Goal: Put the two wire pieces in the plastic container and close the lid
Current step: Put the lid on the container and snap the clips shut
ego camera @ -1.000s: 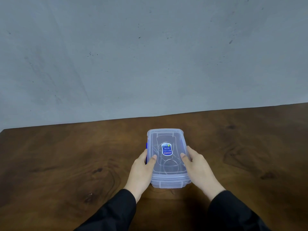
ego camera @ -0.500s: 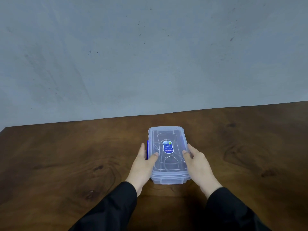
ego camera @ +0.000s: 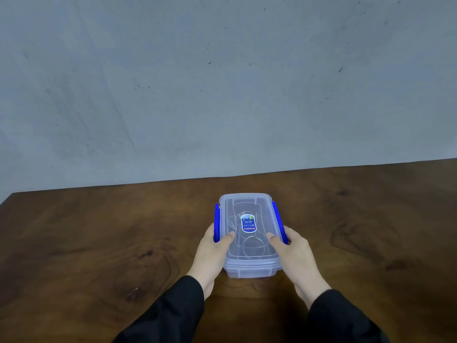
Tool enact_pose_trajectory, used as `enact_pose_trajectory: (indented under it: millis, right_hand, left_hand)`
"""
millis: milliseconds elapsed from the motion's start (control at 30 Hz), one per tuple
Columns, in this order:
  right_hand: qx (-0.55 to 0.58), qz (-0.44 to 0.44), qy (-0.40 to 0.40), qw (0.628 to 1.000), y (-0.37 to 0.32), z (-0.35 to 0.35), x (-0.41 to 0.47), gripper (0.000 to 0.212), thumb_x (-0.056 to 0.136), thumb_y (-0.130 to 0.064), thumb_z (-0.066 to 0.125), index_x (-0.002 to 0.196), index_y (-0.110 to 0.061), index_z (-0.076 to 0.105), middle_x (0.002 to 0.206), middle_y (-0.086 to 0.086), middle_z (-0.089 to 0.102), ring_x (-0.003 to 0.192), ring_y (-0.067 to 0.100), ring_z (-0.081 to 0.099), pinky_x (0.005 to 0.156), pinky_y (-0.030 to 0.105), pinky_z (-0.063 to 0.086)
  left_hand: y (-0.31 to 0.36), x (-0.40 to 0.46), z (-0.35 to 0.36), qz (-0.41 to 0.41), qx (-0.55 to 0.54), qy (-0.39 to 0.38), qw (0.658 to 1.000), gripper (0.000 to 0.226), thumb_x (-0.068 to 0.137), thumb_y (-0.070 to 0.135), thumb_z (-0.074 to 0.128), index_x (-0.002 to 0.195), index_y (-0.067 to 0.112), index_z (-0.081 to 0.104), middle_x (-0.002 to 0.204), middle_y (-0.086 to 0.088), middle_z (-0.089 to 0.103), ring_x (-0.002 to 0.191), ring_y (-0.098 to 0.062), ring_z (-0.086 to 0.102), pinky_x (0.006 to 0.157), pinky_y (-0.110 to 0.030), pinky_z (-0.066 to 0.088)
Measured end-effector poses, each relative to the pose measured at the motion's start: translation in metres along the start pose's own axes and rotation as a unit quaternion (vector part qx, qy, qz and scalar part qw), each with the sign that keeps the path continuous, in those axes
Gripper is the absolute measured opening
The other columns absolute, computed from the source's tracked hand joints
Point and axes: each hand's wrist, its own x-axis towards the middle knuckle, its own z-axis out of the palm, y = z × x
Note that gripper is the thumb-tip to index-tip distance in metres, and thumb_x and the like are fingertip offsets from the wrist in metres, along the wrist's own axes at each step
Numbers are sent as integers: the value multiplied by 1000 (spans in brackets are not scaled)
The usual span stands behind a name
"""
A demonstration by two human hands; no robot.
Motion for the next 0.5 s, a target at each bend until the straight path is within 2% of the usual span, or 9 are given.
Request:
enact_pose_trajectory:
  millis: [67,167,267,367,433,500]
  right_hand:
    - [1,-12,-3,1000,3,2,-3,25,101,-31,60,125,-26,58,106,-9,70,92,10,72,61,18,60]
    - [-8,-19,-7,1000,1,3,3,22,102,-31,57,124,-26,58,106,-8,71,93,11,73,67,23,63]
    - [-12,-29,-10,999,-1,1,8,25,103,-34,55,126,-25,59,109,-7,72,94,11,73,67,22,62]
    - [12,-18,-5,1000,-1,1,8,37,103,-41,51,136,-25,53,120,-5,69,99,10,70,67,20,60]
    - [-7,-18,12,1000,3,0,7,53,102,-41,53,151,-26,40,136,-4,59,112,12,65,77,26,61]
    - [-75,-60,11,995,12,0,9,54,102,-37,55,152,-29,39,143,-4,53,120,12,60,90,31,60]
  left_hand:
    - [-2,0,2,2,-14,-14,1000,33,100,28,59,131,37,51,114,10,70,98,-7,71,71,-22,60]
    - [-1,1,6,0,-17,-11,1000,37,101,29,57,136,35,47,119,8,67,106,-11,68,79,-26,61]
    - [0,3,9,-6,-32,-1,999,38,101,32,57,138,31,47,119,6,68,105,-13,69,78,-27,60]
    - [-1,4,9,-7,-40,23,999,55,97,38,61,146,29,38,125,6,65,106,-12,67,74,-24,58]
    - [-6,4,8,19,-13,35,999,70,96,34,64,153,38,24,135,9,57,113,-12,63,81,-26,58]
    - [-13,6,7,33,43,33,998,57,98,33,61,148,36,34,136,8,57,115,-12,62,86,-28,60]
